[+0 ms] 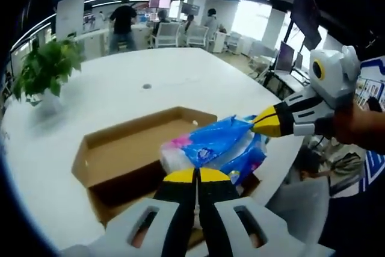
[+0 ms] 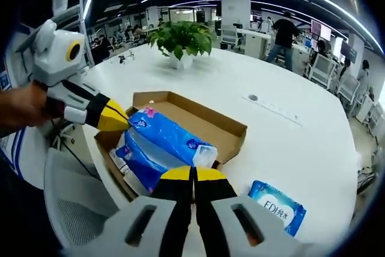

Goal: Operate the shoe box by opening the lid, removing the specified soft item, and placing it in the target area until the item is outside and the box remains undamaged.

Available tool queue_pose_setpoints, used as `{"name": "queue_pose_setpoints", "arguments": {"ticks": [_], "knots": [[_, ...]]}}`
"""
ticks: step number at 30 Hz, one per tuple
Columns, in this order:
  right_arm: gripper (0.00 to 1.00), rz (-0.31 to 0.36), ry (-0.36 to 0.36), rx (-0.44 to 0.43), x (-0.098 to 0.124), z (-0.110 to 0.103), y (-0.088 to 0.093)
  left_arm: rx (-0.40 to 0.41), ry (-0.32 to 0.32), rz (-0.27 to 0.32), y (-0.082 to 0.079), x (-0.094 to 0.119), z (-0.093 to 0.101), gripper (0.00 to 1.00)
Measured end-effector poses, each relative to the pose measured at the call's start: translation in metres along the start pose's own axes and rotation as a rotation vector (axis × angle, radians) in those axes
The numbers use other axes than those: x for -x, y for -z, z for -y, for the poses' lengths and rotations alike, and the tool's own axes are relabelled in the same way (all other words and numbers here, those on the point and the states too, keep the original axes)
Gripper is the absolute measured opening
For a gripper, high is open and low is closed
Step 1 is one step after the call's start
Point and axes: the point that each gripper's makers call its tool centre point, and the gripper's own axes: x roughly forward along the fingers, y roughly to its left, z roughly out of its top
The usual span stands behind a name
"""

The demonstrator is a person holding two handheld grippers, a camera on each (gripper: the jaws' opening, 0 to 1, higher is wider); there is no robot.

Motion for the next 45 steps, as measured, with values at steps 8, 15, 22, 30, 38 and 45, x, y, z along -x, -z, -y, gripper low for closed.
{"name": "queue_pose_setpoints", "arguments": {"ticks": [8, 15, 22, 30, 38, 45], "knots": [[0.0, 0.0, 0.023, -0.022, 0.013, 0.019, 0.012, -0.017, 0.024, -0.007, -0.004, -0.012, 0.023, 0.0], [0.0, -0.001, 0.025, -0.041, 0.019, 0.031, 0.024, -0.017, 0.027, -0.014, -0.007, -0.022, 0.035, 0.0], [0.0, -0.001, 0.035, -0.065, 0.029, 0.046, 0.036, -0.03, 0.045, -0.031, -0.008, -0.036, 0.053, 0.0], [0.0, -0.004, 0.059, -0.096, 0.042, 0.069, 0.051, -0.045, 0.077, -0.043, -0.016, -0.055, 0.077, 0.0], [0.0, -0.003, 0.083, -0.124, 0.054, 0.093, 0.064, -0.061, 0.103, -0.061, -0.02, -0.073, 0.098, 0.0], [0.0, -0.002, 0.102, -0.146, 0.063, 0.114, 0.075, -0.087, 0.126, -0.081, -0.024, -0.091, 0.115, 0.0]]}}
